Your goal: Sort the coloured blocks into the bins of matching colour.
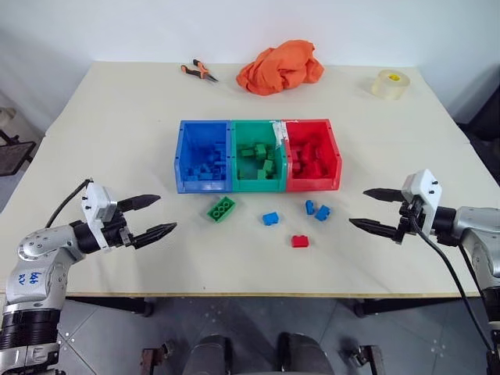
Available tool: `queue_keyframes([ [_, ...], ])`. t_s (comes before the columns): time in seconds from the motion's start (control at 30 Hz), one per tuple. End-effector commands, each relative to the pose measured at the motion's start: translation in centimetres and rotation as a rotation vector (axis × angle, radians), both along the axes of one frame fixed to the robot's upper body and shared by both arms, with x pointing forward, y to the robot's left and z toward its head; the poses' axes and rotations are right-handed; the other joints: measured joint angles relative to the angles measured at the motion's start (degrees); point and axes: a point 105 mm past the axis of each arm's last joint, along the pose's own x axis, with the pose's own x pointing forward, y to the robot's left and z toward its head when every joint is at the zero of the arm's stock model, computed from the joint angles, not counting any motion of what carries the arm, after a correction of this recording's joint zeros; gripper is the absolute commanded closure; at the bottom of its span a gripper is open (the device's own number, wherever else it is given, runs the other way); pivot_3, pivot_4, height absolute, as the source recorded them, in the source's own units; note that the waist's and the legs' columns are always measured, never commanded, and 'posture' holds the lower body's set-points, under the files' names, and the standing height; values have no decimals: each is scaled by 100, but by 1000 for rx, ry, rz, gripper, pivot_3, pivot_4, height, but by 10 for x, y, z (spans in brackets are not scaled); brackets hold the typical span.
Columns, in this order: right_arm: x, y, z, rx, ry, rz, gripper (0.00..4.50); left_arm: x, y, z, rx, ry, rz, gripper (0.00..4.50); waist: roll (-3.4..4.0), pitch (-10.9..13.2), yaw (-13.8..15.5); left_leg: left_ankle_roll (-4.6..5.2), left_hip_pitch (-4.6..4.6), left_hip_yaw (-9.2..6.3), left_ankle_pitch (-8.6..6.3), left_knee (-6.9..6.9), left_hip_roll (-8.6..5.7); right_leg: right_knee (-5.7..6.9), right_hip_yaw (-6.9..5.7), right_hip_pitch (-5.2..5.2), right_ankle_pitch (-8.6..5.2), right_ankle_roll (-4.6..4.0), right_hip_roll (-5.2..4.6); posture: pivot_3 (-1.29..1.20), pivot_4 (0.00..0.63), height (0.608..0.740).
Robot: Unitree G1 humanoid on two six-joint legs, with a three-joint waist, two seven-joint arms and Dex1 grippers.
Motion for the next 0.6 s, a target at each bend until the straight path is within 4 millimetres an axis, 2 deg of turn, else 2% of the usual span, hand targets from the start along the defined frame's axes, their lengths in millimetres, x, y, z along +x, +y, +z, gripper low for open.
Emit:
queue_keyframes([
  [0.03,1,-1,15,14,-66,-3,0,2,-2,12,-12,-35,-7,6,0,0,-4,0,0,0,0,0,0,0,0,0,0,0,0,0,150,740],
  [0.17,-5,-5,12,17,-48,-26,0,9,-13,10,22,-47,-29,6,0,0,18,0,0,-1,0,4,0,3,-1,0,0,0,2,0,150,740],
  [0.43,-37,-37,6,-76,36,-108,0,6,-35,15,-15,-31,-207,6,0,-1,62,2,-1,4,0,8,-3,3,0,1,0,0,5,0,150,740],
  [0.5,-47,-39,5,-120,71,-107,0,6,-37,17,-28,-49,-236,6,0,-1,80,2,1,7,0,10,-2,4,1,1,0,0,7,0,150,740],
  [0.6,-54,-31,9,-133,77,-96,0,6,-39,19,-46,-61,-256,6,-5,-2,81,2,3,13,0,10,2,3,2,1,0,0,9,0,150,740],
])
